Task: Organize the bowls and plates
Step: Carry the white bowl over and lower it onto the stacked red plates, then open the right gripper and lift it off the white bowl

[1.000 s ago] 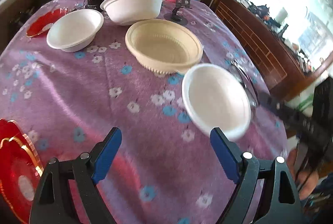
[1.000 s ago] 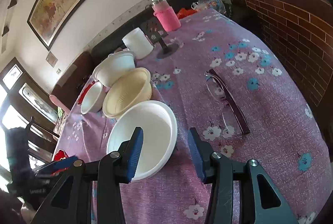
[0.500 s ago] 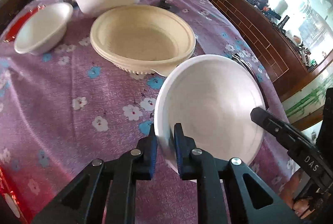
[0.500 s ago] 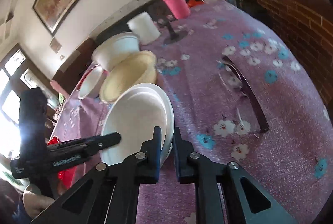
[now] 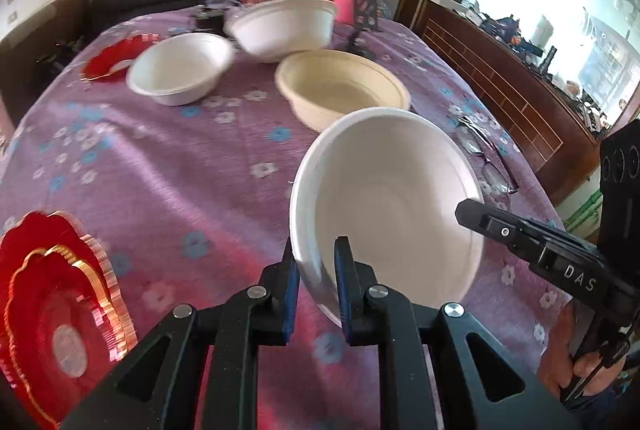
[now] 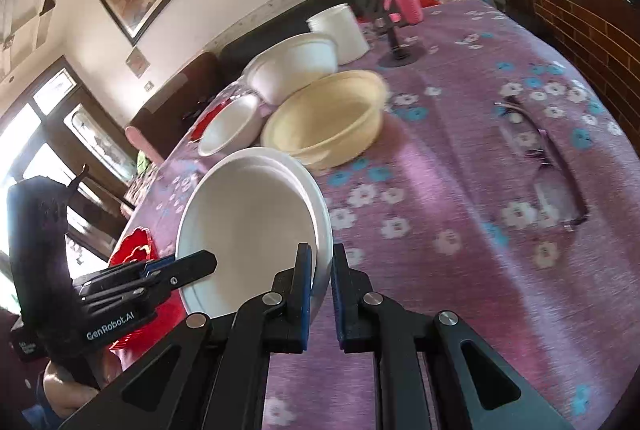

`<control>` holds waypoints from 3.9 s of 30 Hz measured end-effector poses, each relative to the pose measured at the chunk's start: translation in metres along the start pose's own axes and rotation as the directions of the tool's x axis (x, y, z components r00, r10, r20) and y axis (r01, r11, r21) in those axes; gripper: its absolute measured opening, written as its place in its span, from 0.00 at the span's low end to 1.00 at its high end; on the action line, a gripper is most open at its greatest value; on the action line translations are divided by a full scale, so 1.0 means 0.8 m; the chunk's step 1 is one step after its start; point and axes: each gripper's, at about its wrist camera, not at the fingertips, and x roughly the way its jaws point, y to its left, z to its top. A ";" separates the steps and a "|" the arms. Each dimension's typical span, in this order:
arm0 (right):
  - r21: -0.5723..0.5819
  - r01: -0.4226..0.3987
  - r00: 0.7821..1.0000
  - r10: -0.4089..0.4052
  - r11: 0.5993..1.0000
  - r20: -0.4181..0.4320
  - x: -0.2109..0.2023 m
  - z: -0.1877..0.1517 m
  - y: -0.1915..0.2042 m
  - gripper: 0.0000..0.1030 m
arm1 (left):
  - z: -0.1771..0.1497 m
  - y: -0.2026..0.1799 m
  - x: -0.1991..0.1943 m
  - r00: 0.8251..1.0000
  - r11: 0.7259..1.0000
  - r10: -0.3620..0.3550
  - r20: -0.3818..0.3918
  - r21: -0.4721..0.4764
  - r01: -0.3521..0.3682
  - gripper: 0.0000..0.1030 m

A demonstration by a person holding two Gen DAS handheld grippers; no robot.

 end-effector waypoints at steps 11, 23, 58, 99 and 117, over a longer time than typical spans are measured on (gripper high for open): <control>-0.120 -0.095 0.995 0.089 0.988 -0.052 0.036 -0.011 0.110 0.10 | -0.041 0.088 -0.082 0.992 0.992 0.076 0.099 -0.112 -0.065 0.14; -0.249 -0.221 0.969 0.184 0.943 -0.164 0.098 -0.036 0.236 0.11 | -0.101 0.206 -0.143 0.976 0.944 0.185 0.115 -0.297 -0.144 0.19; -0.254 -0.213 0.956 0.147 0.943 -0.256 0.151 -0.062 0.256 0.11 | -0.127 0.236 -0.127 0.975 0.926 0.209 0.071 -0.334 -0.174 0.19; -0.311 -0.172 0.969 0.103 0.935 -0.225 0.149 -0.063 0.274 0.20 | -0.130 0.251 -0.147 0.960 0.910 0.259 0.111 -0.361 -0.204 0.32; -0.316 -0.142 0.985 0.102 0.938 -0.139 0.112 -0.050 0.269 0.56 | -0.131 0.243 -0.160 0.951 0.907 0.272 0.145 -0.368 -0.203 0.44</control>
